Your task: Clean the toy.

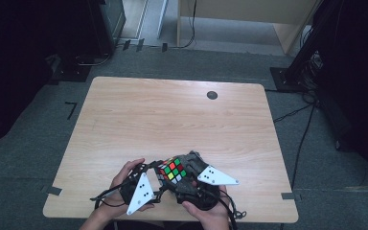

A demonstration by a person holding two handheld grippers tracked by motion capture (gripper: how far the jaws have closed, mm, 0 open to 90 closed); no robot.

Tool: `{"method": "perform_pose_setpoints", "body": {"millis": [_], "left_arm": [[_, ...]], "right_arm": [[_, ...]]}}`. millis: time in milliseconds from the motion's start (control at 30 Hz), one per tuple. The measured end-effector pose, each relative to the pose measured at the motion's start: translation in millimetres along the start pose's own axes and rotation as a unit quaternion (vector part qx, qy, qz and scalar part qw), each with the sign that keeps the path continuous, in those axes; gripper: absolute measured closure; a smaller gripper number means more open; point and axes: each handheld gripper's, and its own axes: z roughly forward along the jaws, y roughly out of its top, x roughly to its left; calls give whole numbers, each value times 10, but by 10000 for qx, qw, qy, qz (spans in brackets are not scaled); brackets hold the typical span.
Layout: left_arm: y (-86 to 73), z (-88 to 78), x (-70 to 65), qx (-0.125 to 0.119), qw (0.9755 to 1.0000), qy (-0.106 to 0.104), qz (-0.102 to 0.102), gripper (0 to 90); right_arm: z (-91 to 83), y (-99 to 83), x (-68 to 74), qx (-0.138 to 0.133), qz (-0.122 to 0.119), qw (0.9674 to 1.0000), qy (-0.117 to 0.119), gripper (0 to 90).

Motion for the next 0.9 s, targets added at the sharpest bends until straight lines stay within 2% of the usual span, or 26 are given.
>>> {"method": "perform_pose_setpoints", "body": {"millis": [67, 133, 200, 233, 300, 367, 433, 500, 533, 567, 600, 633, 667, 700, 800, 900], "left_arm": [[-3, -5, 29, -9, 9998, -136, -165, 321], [-15, -19, 83, -27, 9992, -225, -340, 324], [-36, -34, 143, -4, 9986, -220, -479, 332], [-54, -42, 174, 2, 9983, -195, -547, 335], [-93, -67, 240, -29, 9970, -165, -761, 335], [-121, -88, 291, -88, 9954, -144, -938, 336], [-133, -99, 325, -117, 9944, -163, -1036, 335], [-140, -103, 336, -109, 9942, -139, -1059, 336], [-144, -102, 340, -96, 9942, -129, -1068, 336], [-149, -101, 344, -77, 9941, -133, -1075, 336], [-152, -98, 344, -70, 9939, -152, -1087, 335], [-153, -95, 339, -79, 9937, -199, -1097, 335], [-151, -92, 326, -96, 9936, -248, -1096, 335], [-145, -86, 310, -107, 9938, -289, -1066, 336], [-120, -74, 270, -161, 9935, -440, -1041, 335], [-101, -67, 241, -177, 9931, -552, -1017, 335]], "right_arm": [[7, 1, -28, -29, 25, 9999, 94, 295], [-16, 22, -52, -87, -1, 9999, 61, 220], [-87, 57, -77, -322, -14, 9995, -6, 196], [-132, 74, -94, -522, 35, 9986, -30, 182], [-231, 98, -146, -977, 178, 9945, -333, 201], [-300, 104, -218, -1139, 198, 9906, -729, 210], [-317, 73, -300, -1065, 77, 9874, -1166, 239], [-275, 16, -367, -733, -167, 9851, -1545, 302], [-245, -18, -392, -571, -196, 9848, -1627, 323], [-219, -48, -412, -497, -121, 9865, -1558, 364], [-209, -70, -414, -538, -21, 9887, -1397, 429], [-208, -79, -398, -651, 67, 9913, -1142, 479], [-201, -71, -370, -725, 72, 9933, -896, 510], [-192, -58, -326, -758, -16, 9940, -791, 543], [-174, -32, -217, -768, -433, 9918, -927, 646], [-164, -44, -214, -716, -462, 9909, -1038, 722]]}}
